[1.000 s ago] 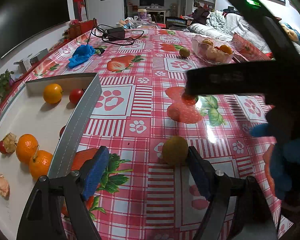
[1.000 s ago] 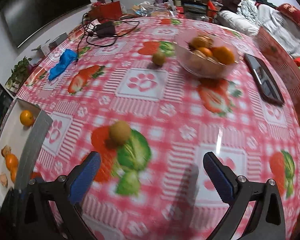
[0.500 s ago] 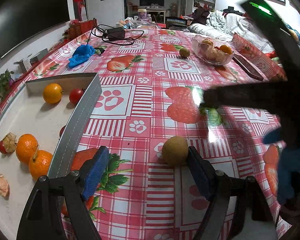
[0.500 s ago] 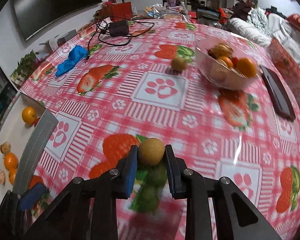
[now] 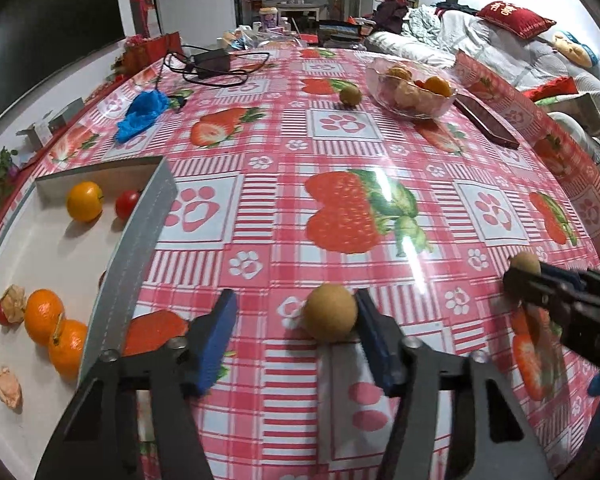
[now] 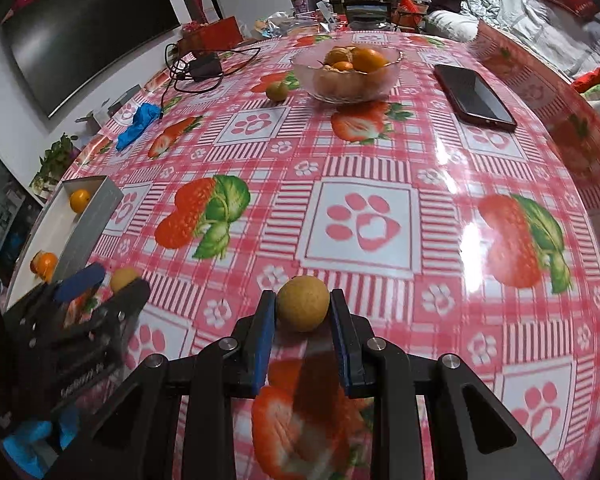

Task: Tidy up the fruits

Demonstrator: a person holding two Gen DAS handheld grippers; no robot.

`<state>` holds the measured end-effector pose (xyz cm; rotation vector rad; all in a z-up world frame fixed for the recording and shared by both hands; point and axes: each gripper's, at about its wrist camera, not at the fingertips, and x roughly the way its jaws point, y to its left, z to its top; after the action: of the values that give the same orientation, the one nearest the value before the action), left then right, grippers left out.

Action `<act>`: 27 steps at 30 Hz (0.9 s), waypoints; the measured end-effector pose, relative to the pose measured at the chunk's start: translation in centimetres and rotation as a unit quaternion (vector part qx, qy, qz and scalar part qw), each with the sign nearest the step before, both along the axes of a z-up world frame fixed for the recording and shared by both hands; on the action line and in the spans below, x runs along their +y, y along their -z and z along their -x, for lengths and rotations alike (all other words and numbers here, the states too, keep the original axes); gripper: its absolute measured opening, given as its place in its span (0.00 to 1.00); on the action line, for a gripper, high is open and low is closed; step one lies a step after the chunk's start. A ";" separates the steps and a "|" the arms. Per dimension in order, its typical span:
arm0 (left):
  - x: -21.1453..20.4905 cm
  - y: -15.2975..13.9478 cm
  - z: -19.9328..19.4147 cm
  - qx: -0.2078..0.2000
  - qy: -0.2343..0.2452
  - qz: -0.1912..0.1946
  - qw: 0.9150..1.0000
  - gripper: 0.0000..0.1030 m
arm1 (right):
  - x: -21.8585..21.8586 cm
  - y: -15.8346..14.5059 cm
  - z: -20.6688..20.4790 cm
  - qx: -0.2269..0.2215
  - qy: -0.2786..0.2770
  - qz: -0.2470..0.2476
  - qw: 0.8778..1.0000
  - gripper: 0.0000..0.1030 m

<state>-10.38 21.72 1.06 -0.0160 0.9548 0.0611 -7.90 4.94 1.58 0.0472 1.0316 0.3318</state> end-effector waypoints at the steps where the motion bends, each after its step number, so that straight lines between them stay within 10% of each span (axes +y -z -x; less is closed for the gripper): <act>1: 0.1 -0.1 -0.3 0.002 0.006 0.003 1.000 0.42 | -0.1 0.0 0.2 0.001 0.001 -0.002 1.000 0.28; 3: -0.2 -0.3 -0.3 0.006 0.016 0.006 1.000 0.26 | -0.3 0.0 0.7 0.003 0.002 -0.006 1.000 0.28; 27: 1.1 -1.3 6.4 0.045 0.003 0.051 0.998 0.27 | -0.7 -0.2 6.2 0.010 0.008 -0.006 1.000 0.28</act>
<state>-16.79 22.83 2.36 -0.1054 1.0474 0.0074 -14.05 4.29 1.81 0.0705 1.0479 0.3231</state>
